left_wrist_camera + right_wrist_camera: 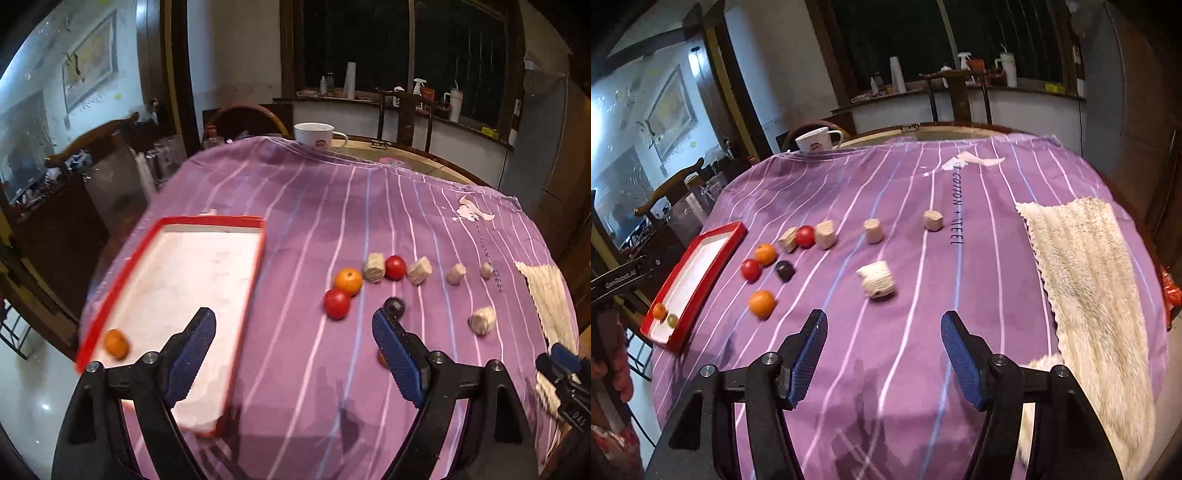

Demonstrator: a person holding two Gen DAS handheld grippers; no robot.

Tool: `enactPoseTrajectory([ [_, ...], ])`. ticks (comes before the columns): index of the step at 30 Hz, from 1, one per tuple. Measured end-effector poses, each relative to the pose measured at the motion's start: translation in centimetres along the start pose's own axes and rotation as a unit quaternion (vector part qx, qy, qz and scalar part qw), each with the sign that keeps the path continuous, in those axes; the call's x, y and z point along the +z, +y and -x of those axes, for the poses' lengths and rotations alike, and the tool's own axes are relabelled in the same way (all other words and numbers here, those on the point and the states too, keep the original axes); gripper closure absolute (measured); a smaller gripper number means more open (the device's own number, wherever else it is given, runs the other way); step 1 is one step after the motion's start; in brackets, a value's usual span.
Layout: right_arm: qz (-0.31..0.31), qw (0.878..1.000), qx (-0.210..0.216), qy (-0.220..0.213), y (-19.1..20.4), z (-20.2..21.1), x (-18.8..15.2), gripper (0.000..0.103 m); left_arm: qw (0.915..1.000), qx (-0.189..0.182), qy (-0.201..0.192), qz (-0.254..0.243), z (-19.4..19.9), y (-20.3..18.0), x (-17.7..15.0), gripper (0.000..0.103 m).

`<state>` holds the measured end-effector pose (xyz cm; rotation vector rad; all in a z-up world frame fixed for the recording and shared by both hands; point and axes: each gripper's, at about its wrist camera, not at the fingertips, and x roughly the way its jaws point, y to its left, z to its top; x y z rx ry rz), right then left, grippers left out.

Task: Organize fruits
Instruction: 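Withdraw both open grippers from the tray back toward the fruit row, then grasp a second orange with the left gripper while the right grasps a beige block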

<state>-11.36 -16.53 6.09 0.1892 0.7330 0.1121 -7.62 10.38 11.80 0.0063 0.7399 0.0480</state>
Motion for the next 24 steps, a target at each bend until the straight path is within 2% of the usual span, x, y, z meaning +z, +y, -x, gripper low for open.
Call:
enactPoseTrajectory([
  [4, 0.023, 0.999, -0.005, -0.032, 2.7, 3.4, -0.7, 0.034, 0.9998, 0.016, -0.013, -0.004, 2.5, 1.9, -1.0, 0.017],
  [8, 0.054, 0.997, -0.034, -0.049, 4.5, 5.6, -1.5, 0.034, 0.9995, 0.024, -0.022, -0.008, 3.9, 3.1, -1.9, 0.017],
  [10, 0.058, 0.996, -0.043, -0.048, 4.8, 6.0, -1.7, 0.034, 0.9997, 0.015, -0.02, -0.003, 4.0, 3.6, -2.1, 0.017],
  [13, 0.056, 0.997, -0.043, -0.042, 4.5, 5.8, -1.5, 0.034, 0.9996, -0.02, -0.016, 0.016, 4.0, 4.9, -2.1, 0.017],
  [17, 0.048, 0.997, -0.039, -0.043, 4.1, 6.0, -0.8, 0.034, 0.9964, -0.052, -0.03, 0.06, 3.9, 6.7, -1.9, 0.017],
  [19, 0.055, 0.997, -0.045, -0.041, 4.2, 5.6, -0.6, 0.034, 0.9953, -0.064, -0.02, 0.069, 3.1, 7.0, -2.1, 0.017],
  [24, 0.078, 0.995, -0.059, -0.022, 4.9, 3.4, -0.5, 0.034, 0.9918, -0.088, 0.044, 0.082, -0.4, 7.3, -2.4, 0.017],
])
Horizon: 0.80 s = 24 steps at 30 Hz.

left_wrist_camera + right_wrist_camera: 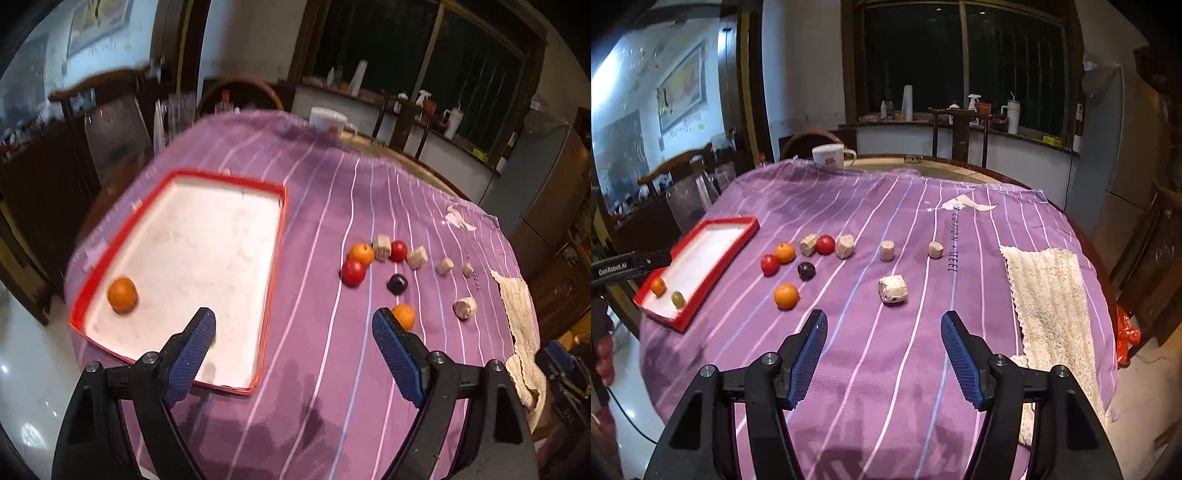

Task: Organize fruits
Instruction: 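Grasp a second orange with the left gripper while the right grasps a beige block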

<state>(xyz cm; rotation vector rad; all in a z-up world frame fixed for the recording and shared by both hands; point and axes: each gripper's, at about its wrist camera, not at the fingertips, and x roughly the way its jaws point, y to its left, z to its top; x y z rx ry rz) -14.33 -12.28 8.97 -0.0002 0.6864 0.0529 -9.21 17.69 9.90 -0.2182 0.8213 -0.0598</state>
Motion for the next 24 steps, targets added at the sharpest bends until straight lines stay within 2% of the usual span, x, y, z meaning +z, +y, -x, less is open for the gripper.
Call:
enactPoseTrajectory([
  [6, -0.029, 0.997, 0.03, 0.066, -1.1, -6.6, 1.1, 0.035, 0.9994, -0.01, 0.023, -0.024, -3.6, -1.3, -0.2, 0.017],
  [8, -0.042, 0.995, 0.045, 0.082, -1.8, -8.5, 1.6, 0.04, 0.9977, -0.028, 0.042, -0.045, -5.4, -3.1, -0.5, 0.017],
  [10, -0.046, 0.994, 0.049, 0.086, -2.4, -10.2, 2.2, 0.052, 0.9955, -0.046, 0.053, -0.064, -6.5, -4.8, -1.0, 0.017],
  [14, -0.057, 0.992, 0.056, 0.097, -3.5, -12.8, 3.1, 0.055, 0.9875, -0.068, 0.079, -0.117, -9.0, -8.9, -1.7, 0.025],
  [19, -0.07, 0.989, 0.072, 0.109, -3.9, -15.2, 3.4, 0.055, 0.9802, -0.055, 0.085, -0.17, -11.7, -12.2, -2.5, 0.026],
  [22, -0.069, 0.987, 0.078, 0.118, -3.4, -16.3, 3.2, 0.055, 0.9789, -0.051, 0.094, -0.174, -13.1, -12.7, -2.6, 0.03],
  [24, -0.053, 0.99, 0.065, 0.117, -2.9, -16.7, 3.1, 0.055, 0.9783, -0.054, 0.1, -0.173, -13.8, -12.7, -2.7, 0.034],
])
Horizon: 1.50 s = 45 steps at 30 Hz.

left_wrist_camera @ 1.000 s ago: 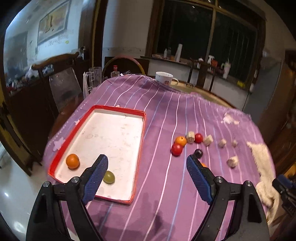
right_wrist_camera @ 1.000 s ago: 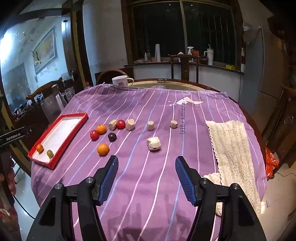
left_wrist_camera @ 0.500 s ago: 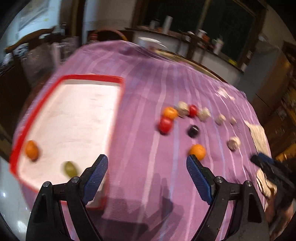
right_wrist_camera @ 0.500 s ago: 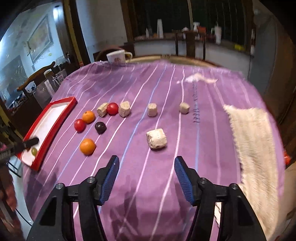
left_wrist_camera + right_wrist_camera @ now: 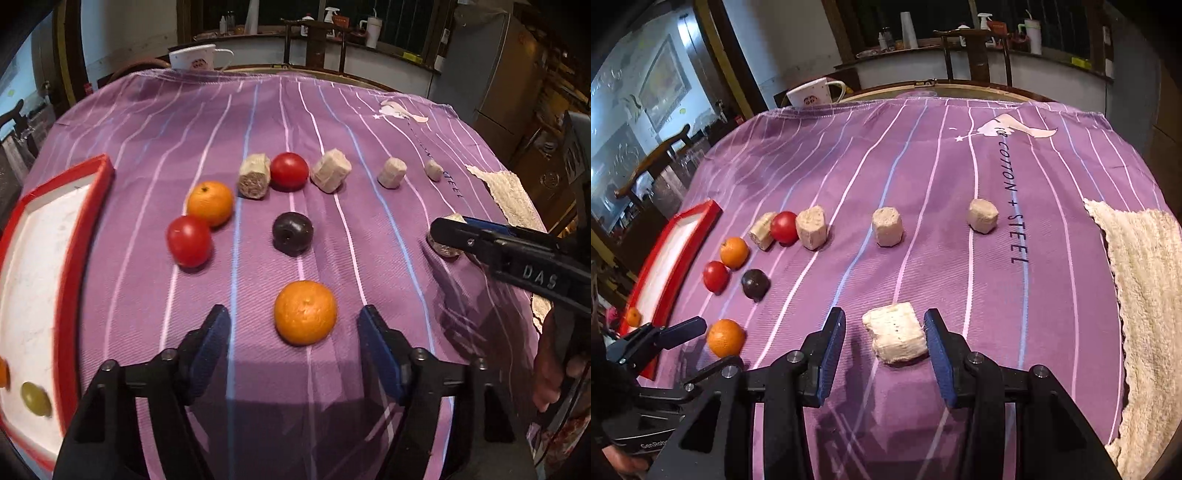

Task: Organize fruits
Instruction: 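Grasp a second orange with the left gripper while the right grasps a beige block, then carry the orange and beige block into the red tray and release both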

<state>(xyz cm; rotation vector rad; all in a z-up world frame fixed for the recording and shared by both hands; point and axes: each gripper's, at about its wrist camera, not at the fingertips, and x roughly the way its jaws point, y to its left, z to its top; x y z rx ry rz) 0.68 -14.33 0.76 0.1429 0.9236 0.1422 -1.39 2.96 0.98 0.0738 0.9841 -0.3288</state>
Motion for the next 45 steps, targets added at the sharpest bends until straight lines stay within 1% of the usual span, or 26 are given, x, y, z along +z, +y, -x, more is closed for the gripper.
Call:
enactPoseTrajectory([
  [1, 0.004, 1.0, -0.004, 0.0, 0.1, -0.2, 0.0, 0.055, 1.0, 0.004, -0.003, -0.001, -0.2, 0.0, 0.1, 0.036],
  [2, 0.007, 1.0, -0.009, 0.001, 0.2, -0.4, 0.0, 0.055, 1.0, 0.006, -0.007, -0.004, -0.2, -0.1, 0.1, 0.041],
  [3, 0.009, 1.0, -0.012, 0.002, 0.2, -0.5, 0.0, 0.055, 0.9999, 0.006, -0.007, -0.007, -0.3, -0.3, 0.2, 0.042],
  [4, 0.01, 1.0, -0.015, 0.004, 0.2, -0.7, 0.1, 0.055, 0.9999, 0.008, -0.008, -0.01, -0.4, -0.4, 0.2, 0.048],
  [5, 0.01, 1.0, -0.019, 0.005, 0.2, -0.8, 0.1, 0.055, 0.9998, 0.01, -0.011, -0.013, -0.4, -0.6, 0.2, 0.056],
  [6, 0.01, 1.0, -0.024, 0.007, 0.2, -0.9, 0.1, 0.061, 0.9997, 0.011, -0.013, -0.02, -0.4, -0.9, 0.1, 0.061],
  [7, 0.011, 0.999, -0.03, 0.008, 0.2, -1.0, 0.0, 0.067, 0.9996, 0.007, -0.013, -0.023, -0.3, -1.0, 0.1, 0.07],
  [9, 0.01, 0.999, -0.029, 0.009, 0.2, -0.9, -0.1, 0.068, 0.9997, 0.007, -0.015, -0.02, 0.0, -1.2, 0.0, 0.071],
  [12, 0.007, 1.0, -0.027, 0.011, 0.4, -0.6, -0.3, 0.068, 0.9999, -0.003, -0.015, -0.001, 0.6, -0.6, -0.2, 0.072],
  [15, 0.007, 1.0, -0.017, 0.005, 1.1, 0.4, -0.5, 0.068, 0.9993, -0.01, -0.022, 0.028, 2.2, 0.9, -0.8, 0.072],
  [18, 0.025, 1.0, -0.007, -0.01, 3.0, 1.9, -0.6, 0.068, 0.9978, -0.014, -0.033, 0.056, 4.3, 2.9, -1.3, 0.072],
  [23, 0.074, 0.996, 0.023, -0.042, 8.1, 4.8, -0.4, 0.068, 0.9911, 0.012, -0.064, 0.116, 8.2, 8.1, -2.2, 0.072],
  [26, 0.103, 0.992, 0.052, -0.055, 11.6, 6.0, -0.1, 0.068, 0.9839, 0.041, -0.085, 0.151, 10.2, 11.8, -2.7, 0.072],
  [27, 0.114, 0.99, 0.067, -0.057, 13.1, 6.3, 0.0, 0.068, 0.9809, 0.056, -0.09, 0.163, 10.8, 13.3, -3.0, 0.072],
  [29, 0.128, 0.986, 0.087, -0.055, 15.4, 6.3, 0.2, 0.068, 0.977, 0.074, -0.092, 0.178, 11.4, 15.4, -3.2, 0.072],
  [33, 0.15, 0.978, 0.137, -0.039, 20.4, 5.0, 0.9, 0.068, 0.97, 0.107, -0.087, 0.201, 11.7, 19.9, -3.7, 0.072],
  [35, 0.159, 0.975, 0.151, -0.036, 22.6, 4.3, 1.1, 0.068, 0.9663, 0.12, -0.084, 0.212, 11.6, 22.0, -3.9, 0.072],
  [39, 0.166, 0.969, 0.184, -0.013, 26.8, 1.7, 1.2, 0.068, 0.9582, 0.121, -0.074, 0.248, 10.8, 25.7, -4.4, 0.072],
  [42, 0.173, 0.967, 0.187, 0.001, 28.6, -0.1, 0.7, 0.068, 0.9568, 0.127, -0.066, 0.253, 9.8, 26.9, -4.1, 0.072],
  [45, 0.18, 0.967, 0.178, 0.017, 29.9, -2.1, 0.5, 0.068, 0.9575, 0.139, -0.057, 0.246, 9.2, 27.5, -3.8, 0.072],
])
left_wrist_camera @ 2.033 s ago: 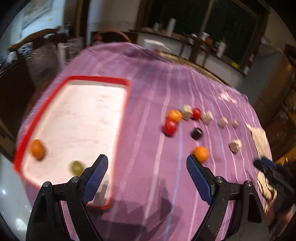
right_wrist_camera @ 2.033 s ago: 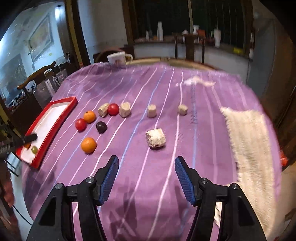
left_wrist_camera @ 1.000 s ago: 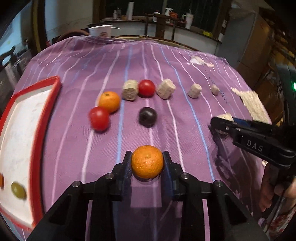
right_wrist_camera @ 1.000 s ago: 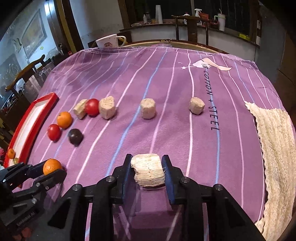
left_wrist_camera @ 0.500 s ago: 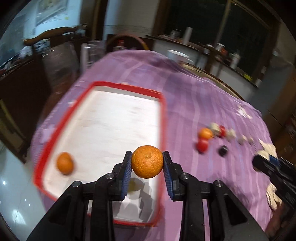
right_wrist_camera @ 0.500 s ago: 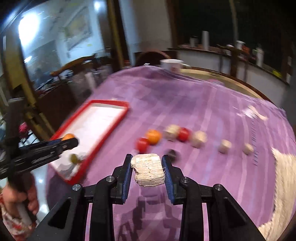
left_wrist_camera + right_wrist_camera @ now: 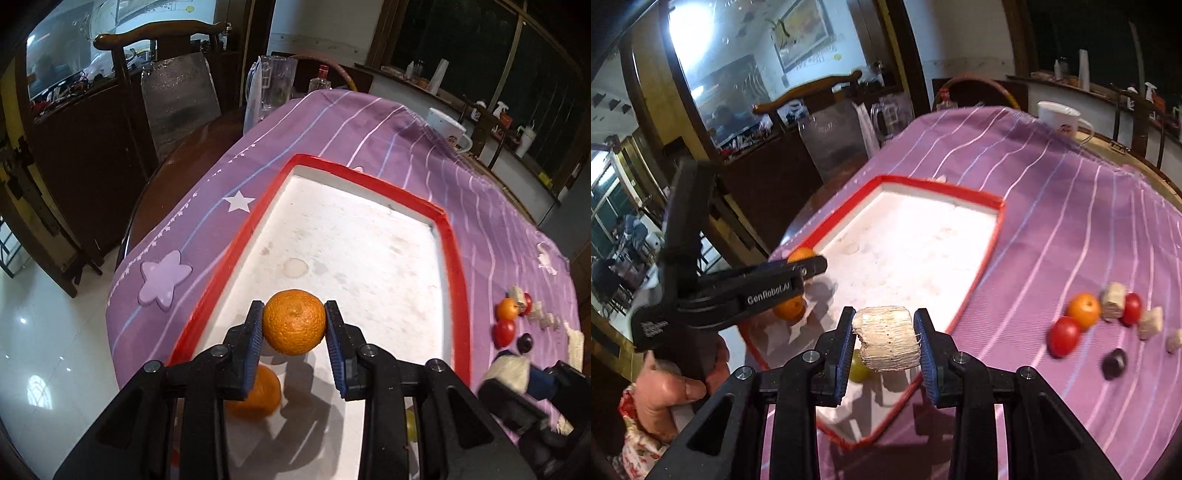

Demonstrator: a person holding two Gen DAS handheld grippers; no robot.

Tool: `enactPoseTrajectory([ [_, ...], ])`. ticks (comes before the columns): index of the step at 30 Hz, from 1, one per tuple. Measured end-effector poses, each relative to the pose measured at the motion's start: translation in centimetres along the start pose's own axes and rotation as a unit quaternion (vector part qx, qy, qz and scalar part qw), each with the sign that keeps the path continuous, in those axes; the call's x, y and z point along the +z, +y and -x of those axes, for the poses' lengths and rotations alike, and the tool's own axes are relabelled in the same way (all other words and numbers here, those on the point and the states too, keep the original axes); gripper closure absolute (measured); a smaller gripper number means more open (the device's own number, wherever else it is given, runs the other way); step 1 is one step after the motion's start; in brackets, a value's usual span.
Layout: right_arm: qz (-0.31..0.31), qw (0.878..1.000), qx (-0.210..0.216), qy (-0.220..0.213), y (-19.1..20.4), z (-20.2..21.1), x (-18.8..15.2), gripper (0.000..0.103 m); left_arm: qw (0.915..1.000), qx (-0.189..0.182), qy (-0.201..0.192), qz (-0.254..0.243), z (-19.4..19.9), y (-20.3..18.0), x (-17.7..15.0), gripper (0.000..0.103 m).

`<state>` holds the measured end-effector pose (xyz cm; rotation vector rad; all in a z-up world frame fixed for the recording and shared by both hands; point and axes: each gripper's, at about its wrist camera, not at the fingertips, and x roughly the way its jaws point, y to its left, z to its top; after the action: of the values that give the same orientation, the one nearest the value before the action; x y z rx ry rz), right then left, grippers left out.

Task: Organize fruits
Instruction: 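Carry the orange and beige block into the red tray and release both, then return both open grippers to the fruit row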

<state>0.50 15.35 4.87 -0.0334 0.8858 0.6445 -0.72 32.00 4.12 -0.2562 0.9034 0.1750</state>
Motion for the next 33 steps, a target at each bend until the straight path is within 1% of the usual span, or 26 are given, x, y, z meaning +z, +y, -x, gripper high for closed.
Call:
enactPoseTrajectory([
  [2, 0.001, 1.0, 0.0, 0.017, 0.2, -1.7, -0.1, 0.068, 0.9999, 0.009, 0.008, -0.005, -0.8, -0.1, 0.1, 0.072],
  [6, 0.012, 0.999, -0.005, 0.04, 0.5, -3.6, -0.5, 0.068, 0.9998, 0.004, 0.021, -0.005, -1.6, -0.1, -0.1, 0.071],
  [8, 0.017, 0.999, -0.009, 0.046, 0.9, -4.2, -0.7, 0.068, 0.9998, 0.004, 0.021, -0.001, -1.7, 0.0, -0.1, 0.071],
  [10, 0.025, 0.999, -0.014, 0.042, 1.4, -4.4, -0.8, 0.066, 0.9997, -0.002, 0.024, 0.003, -1.6, 0.2, -0.2, 0.069],
  [11, 0.026, 0.999, -0.015, 0.04, 1.5, -4.4, -0.8, 0.066, 0.9997, -0.006, 0.023, 0.005, -1.4, 0.2, -0.2, 0.063],
  [12, 0.026, 0.999, -0.013, 0.04, 1.7, -4.5, -0.8, 0.065, 0.9998, -0.01, 0.018, 0.006, -1.0, 0.2, -0.1, 0.06],
  [14, 0.025, 0.999, -0.007, 0.043, 1.9, -4.5, -0.6, 0.065, 0.9999, -0.012, 0.006, 0.009, -0.1, 0.3, -0.2, 0.048],
  [16, 0.026, 0.999, -0.008, 0.043, 2.2, -4.3, -0.5, 0.065, 0.9997, -0.015, -0.009, 0.016, 1.2, 0.5, -0.3, 0.043],
  [19, 0.023, 0.999, -0.004, 0.031, 2.4, -3.2, -0.5, 0.065, 0.9991, -0.019, -0.027, 0.026, 3.2, 0.7, -0.4, 0.037],
  [25, 0.007, 1.0, 0.004, -0.007, 1.6, 0.2, -0.6, 0.064, 0.9968, -0.028, -0.062, 0.044, 6.9, 0.5, -0.9, 0.028],
  [28, -0.001, 1.0, 0.007, -0.026, 0.8, 2.2, -1.0, 0.063, 0.9961, -0.033, -0.071, 0.041, 8.1, -0.4, -1.3, 0.026],
  [33, -0.016, 0.999, 0.002, -0.05, -1.4, 5.8, -2.2, 0.062, 0.9962, -0.044, -0.07, 0.026, 8.9, -2.4, -2.1, 0.025],
])
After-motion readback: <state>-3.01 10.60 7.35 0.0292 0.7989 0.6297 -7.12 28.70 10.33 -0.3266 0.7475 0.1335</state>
